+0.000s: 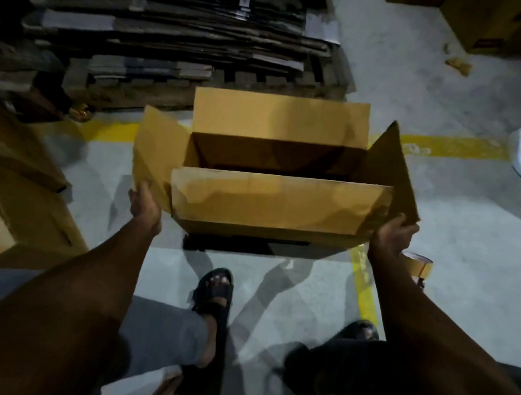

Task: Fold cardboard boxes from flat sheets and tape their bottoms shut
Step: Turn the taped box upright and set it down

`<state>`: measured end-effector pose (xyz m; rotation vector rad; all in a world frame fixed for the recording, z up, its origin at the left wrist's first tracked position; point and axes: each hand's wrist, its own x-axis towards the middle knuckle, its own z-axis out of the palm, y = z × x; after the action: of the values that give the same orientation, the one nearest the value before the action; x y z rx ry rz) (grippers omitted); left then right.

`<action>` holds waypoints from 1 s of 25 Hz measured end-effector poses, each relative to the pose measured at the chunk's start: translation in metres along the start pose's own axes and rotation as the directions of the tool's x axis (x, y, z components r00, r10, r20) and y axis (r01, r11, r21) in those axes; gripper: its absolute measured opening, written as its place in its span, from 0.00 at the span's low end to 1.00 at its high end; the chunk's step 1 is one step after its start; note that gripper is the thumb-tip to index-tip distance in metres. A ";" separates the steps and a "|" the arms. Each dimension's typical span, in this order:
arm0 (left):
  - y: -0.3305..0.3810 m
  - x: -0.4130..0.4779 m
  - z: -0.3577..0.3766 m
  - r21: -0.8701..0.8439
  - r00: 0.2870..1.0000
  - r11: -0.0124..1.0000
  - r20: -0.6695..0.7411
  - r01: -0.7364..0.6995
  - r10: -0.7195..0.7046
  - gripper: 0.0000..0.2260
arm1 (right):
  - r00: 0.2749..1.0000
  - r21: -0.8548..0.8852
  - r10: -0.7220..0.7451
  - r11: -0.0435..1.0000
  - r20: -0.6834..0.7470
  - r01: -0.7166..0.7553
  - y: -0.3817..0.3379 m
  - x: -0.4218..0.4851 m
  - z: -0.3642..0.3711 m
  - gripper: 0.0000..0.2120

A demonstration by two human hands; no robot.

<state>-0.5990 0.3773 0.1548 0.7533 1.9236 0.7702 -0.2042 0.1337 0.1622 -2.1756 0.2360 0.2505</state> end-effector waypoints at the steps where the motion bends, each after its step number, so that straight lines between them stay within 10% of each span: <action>1: 0.007 -0.002 -0.005 -0.015 0.999 0.999 -0.023 -0.032 0.031 0.29 | 0.994 -0.043 -0.107 0.993 -0.006 0.107 0.001 -0.004 -0.003 0.24; 7: 0.066 -0.036 0.003 0.264 0.904 0.875 -0.028 -0.405 0.427 0.13 | 0.664 -0.485 -0.700 0.499 0.264 0.718 -0.042 -0.033 0.008 0.27; 11: 0.059 -0.040 0.014 0.450 0.836 0.718 0.139 -0.531 0.531 0.16 | 0.476 -0.500 -0.525 0.106 0.706 0.859 -0.058 -0.041 0.048 0.24; 20: 0.055 -0.033 -0.001 0.475 0.841 0.708 0.151 -0.522 0.519 0.16 | 0.469 -0.406 -0.565 0.243 0.679 0.881 -0.045 -0.078 0.007 0.17; 25: 0.042 -0.049 0.007 0.471 0.777 0.620 0.422 -0.628 0.467 0.16 | 0.534 -0.480 -0.331 0.234 0.778 0.845 0.013 -0.091 -0.028 0.12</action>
<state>-0.5642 0.3677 0.2092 1.8220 1.6799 0.3583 -0.2929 0.1104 0.1925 -2.7748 -1.4349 0.5680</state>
